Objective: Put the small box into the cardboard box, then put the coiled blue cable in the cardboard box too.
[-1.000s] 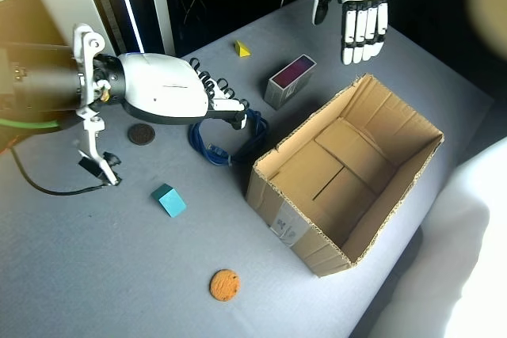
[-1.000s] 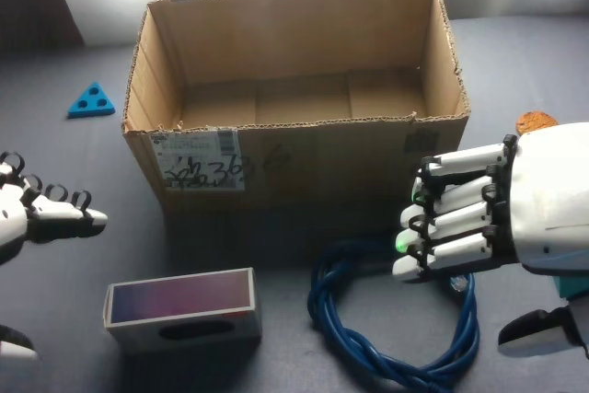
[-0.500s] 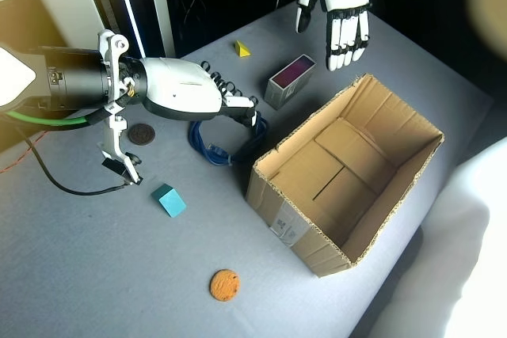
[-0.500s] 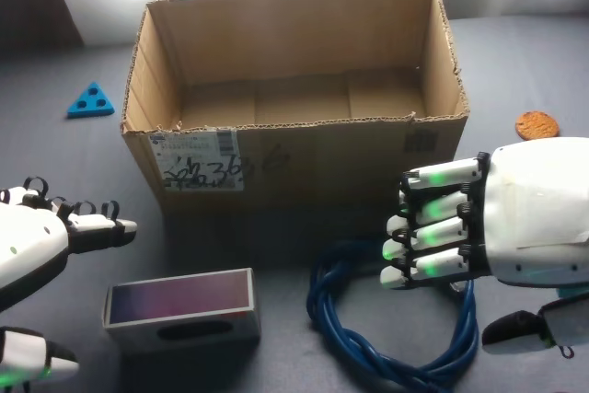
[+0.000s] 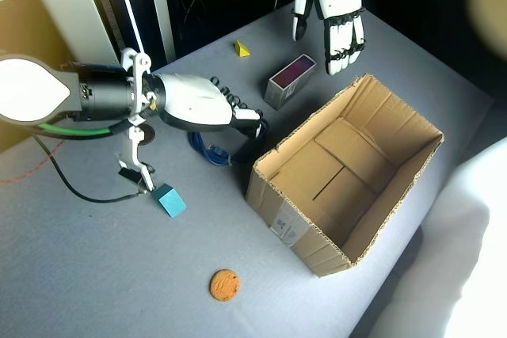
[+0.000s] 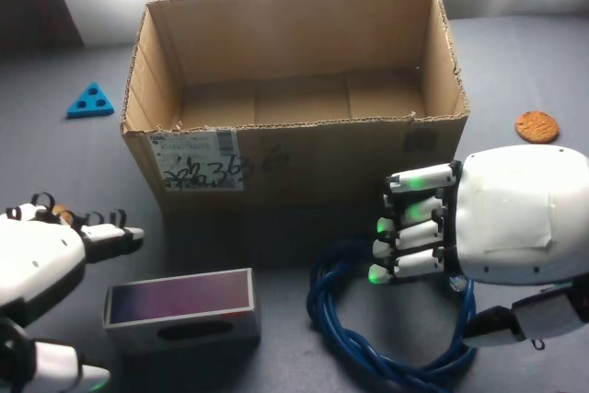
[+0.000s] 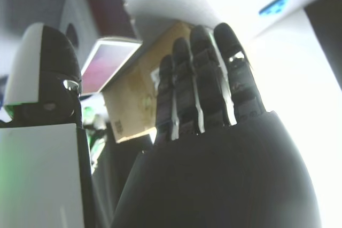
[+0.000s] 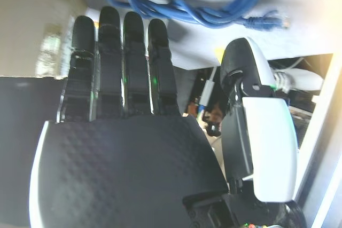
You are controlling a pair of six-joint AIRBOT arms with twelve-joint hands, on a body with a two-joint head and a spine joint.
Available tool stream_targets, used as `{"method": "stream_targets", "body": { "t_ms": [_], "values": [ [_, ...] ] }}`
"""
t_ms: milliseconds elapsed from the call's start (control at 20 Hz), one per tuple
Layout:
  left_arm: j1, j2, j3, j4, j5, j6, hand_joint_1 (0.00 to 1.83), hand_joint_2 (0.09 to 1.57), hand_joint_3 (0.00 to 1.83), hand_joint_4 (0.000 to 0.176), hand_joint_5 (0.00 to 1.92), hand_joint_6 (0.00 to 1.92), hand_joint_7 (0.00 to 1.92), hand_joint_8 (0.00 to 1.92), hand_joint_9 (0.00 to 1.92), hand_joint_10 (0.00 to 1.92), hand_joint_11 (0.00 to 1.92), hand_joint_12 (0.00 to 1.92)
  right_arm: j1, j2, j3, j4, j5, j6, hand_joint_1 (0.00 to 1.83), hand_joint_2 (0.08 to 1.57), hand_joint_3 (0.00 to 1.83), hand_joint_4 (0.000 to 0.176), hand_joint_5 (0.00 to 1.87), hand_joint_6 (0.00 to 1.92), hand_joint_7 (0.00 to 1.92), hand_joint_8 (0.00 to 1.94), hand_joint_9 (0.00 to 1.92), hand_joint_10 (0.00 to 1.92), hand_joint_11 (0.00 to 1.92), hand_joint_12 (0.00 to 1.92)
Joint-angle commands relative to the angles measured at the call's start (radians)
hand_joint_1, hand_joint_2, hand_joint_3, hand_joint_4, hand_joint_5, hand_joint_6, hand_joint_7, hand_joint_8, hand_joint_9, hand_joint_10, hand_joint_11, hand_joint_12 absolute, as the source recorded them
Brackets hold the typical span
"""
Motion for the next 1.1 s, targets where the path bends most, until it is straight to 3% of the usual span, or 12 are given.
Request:
{"method": "stream_targets", "body": {
  "t_ms": [0, 450, 550, 1050],
  "values": [
    [-0.006, -0.003, -0.006, 0.017, -0.096, 0.007, 1.04, 1.0, 0.0, 0.0, 0.27, 0.01, 0.36, 0.0, 0.35, 0.0, 0.0, 0.74, -0.004, -0.001, -0.002, 0.03, 0.071, -0.026, 0.38, 1.22, 0.0, 0.0, 0.45, 0.01, 0.47, 0.01, 0.47, 0.01, 0.03, 1.07],
    [-0.006, -0.089, -0.019, -0.036, -0.165, 0.043, 1.05, 0.94, 0.0, 0.0, 0.3, 0.01, 0.39, 0.01, 0.37, 0.01, 0.0, 0.72, -0.004, -0.014, 0.011, 0.03, 0.075, -0.061, 0.36, 1.22, 0.0, 0.0, 0.44, 0.0, 0.45, 0.0, 0.46, 0.0, 0.03, 1.07],
    [-0.006, -0.107, -0.019, -0.046, -0.185, 0.045, 1.03, 1.0, 0.01, 0.0, 0.27, 0.0, 0.37, 0.0, 0.34, 0.0, 0.0, 0.67, 0.011, 0.003, 0.011, 0.032, 0.1, -0.057, 0.37, 1.22, 0.0, 0.0, 0.45, 0.01, 0.47, 0.01, 0.47, 0.01, 0.03, 1.06],
    [-0.006, -0.195, -0.006, -0.075, -0.242, 0.052, 1.03, 0.95, 0.0, 0.0, 0.31, 0.01, 0.4, 0.01, 0.37, 0.02, 0.0, 0.72, 0.056, 0.067, 0.043, 0.018, 0.278, 0.187, 0.4, 1.2, 0.0, 0.0, 0.48, 0.01, 0.5, 0.01, 0.51, 0.01, 0.09, 1.01]
  ]
}}
